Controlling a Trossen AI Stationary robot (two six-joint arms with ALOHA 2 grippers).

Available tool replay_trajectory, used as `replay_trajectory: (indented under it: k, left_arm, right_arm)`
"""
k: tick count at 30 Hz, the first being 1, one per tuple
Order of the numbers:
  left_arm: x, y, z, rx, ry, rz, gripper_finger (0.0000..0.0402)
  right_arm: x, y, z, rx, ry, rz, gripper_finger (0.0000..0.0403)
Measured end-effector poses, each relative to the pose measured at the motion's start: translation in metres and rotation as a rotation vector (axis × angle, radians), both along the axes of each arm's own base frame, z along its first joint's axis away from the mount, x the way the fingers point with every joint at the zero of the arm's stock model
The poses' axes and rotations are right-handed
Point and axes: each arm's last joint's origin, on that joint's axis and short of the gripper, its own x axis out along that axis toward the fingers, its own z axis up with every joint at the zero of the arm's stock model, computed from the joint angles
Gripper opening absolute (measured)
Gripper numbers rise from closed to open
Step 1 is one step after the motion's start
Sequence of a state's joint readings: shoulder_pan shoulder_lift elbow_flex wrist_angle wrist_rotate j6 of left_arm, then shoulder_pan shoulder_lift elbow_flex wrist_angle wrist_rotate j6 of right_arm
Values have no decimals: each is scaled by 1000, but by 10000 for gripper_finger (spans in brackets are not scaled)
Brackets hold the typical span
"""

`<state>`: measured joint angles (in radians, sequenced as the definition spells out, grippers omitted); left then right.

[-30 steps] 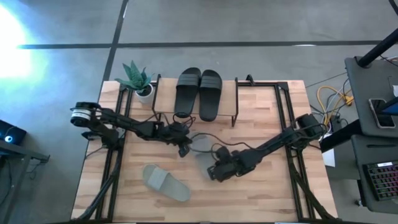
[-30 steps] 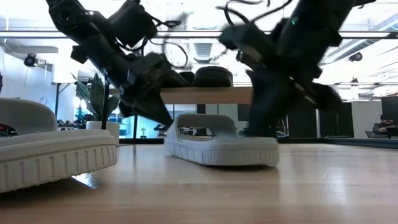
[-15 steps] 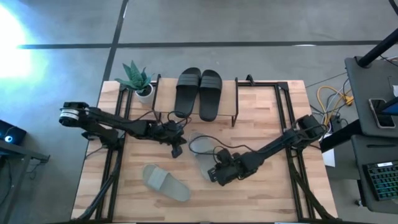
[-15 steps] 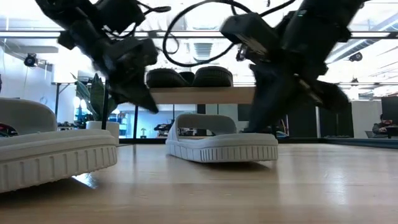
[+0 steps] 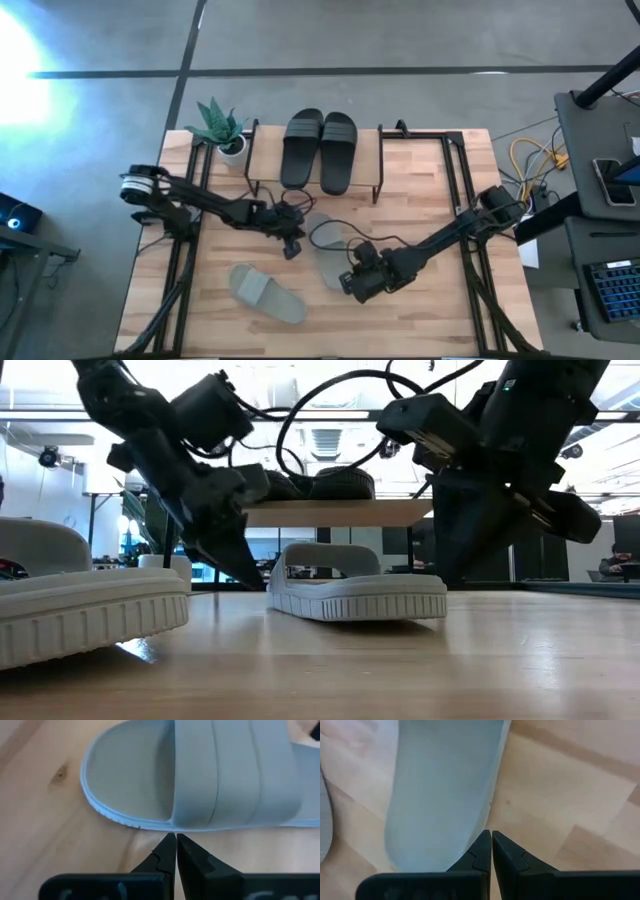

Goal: Pick and place slides into the shelf
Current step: Prepare the gray slippers

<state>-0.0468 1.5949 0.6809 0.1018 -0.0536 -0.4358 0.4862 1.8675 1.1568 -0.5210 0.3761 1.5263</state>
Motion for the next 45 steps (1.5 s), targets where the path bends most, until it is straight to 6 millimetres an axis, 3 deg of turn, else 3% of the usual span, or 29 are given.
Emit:
replay_trajectory:
  k: [6,9,17,26,34,37,45]
  left_arm:
    - [16,1,-6,9,18,1,0]
    - [21,0,-4,22,6,-12,0]
    - [13,3,5,30,43,1,0]
    - [-23,-4,30,41,102,-24,0]
    - [-69,-34,91,-29,-89,-112,0]
    - [-87,-41,103,-54,-161,-97,0]
    - [-118,-42,99,-60,-195,36,0]
  right_arm:
    - [2,4,-7,44,27,63,9]
    - [12,8,-11,56,-35,113,9]
    - [38,12,-20,57,4,151,9]
    - [11,8,7,-134,159,-78,8]
    - [27,-20,7,-147,153,-42,9]
    - [34,-31,7,-191,151,14,9]
    - [48,-60,8,-238,172,113,9]
